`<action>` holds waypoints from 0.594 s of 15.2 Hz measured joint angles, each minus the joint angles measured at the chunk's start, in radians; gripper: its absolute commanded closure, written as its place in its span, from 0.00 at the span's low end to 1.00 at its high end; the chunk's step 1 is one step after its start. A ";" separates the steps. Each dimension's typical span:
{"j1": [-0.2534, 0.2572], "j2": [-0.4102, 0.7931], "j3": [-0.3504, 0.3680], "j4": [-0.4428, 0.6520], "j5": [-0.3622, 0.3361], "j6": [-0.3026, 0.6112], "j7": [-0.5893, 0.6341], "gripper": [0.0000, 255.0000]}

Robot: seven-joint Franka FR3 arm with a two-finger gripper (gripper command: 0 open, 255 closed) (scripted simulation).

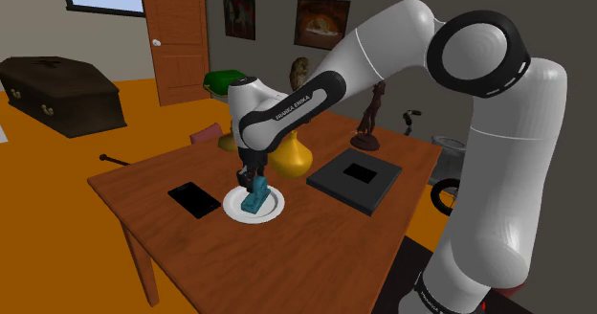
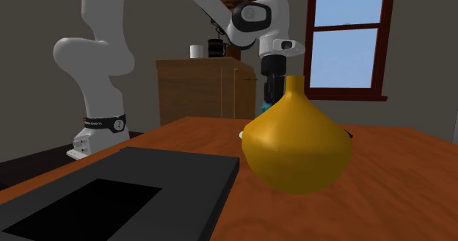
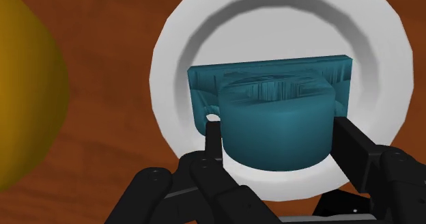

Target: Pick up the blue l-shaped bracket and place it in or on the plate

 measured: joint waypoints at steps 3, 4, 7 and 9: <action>0.000 0.000 0.000 0.000 0.000 0.000 0.000 0.00; 0.000 0.000 0.000 0.000 0.000 0.000 0.000 0.00; -0.002 -0.009 -0.003 0.009 -0.004 0.000 0.001 0.00; -0.004 -0.009 -0.004 0.010 -0.003 -0.001 -0.002 0.00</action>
